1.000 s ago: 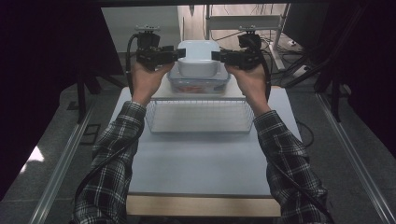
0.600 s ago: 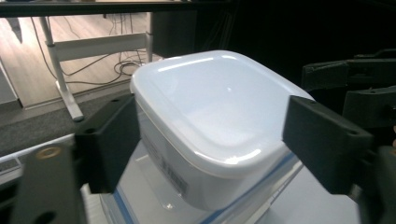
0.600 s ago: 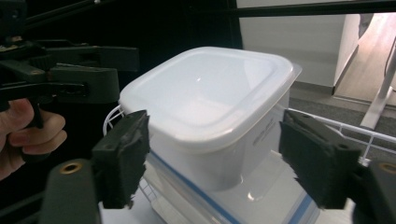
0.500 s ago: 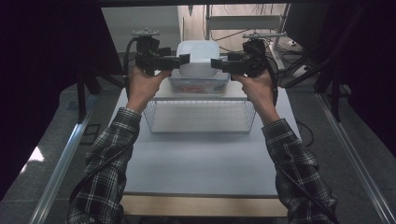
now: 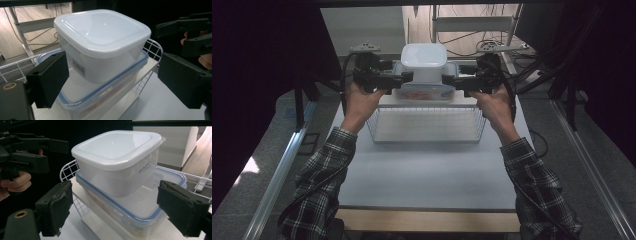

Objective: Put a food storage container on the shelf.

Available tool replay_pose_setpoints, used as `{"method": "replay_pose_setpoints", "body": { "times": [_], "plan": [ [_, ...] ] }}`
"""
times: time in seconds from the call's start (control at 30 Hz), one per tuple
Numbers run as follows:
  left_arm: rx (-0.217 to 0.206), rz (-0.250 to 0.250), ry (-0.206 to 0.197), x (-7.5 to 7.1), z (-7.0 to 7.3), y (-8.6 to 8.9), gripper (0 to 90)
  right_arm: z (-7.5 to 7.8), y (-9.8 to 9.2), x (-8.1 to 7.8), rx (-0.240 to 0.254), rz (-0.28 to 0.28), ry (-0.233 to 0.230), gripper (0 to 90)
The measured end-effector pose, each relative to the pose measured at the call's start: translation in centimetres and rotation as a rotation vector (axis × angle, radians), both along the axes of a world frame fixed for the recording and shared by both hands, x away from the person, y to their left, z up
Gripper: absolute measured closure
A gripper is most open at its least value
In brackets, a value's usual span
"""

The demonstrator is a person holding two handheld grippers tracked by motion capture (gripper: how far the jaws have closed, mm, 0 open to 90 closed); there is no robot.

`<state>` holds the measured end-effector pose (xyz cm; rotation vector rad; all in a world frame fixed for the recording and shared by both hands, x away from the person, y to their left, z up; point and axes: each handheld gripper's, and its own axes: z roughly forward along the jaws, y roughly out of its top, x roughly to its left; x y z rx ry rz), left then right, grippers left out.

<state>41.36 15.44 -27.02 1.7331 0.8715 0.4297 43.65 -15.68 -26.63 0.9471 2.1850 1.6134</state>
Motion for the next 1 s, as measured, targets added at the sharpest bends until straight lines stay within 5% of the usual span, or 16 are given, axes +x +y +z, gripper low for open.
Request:
{"method": "replay_pose_setpoints", "body": {
  "times": [0.43, 1.0],
  "plan": [
    [0.052, -0.022, -0.067, -2.7, -1.1, 0.5, 5.4, -1.1, -0.4, -1.3, -0.023, 0.017, -0.01, 10.1],
    [0.04, -0.066, -0.041, -4.7, -3.6, 0.9, 4.5, -2.6, -1.0, -3.3, -0.063, 0.049, -0.031, 4.9]
  ]
}}
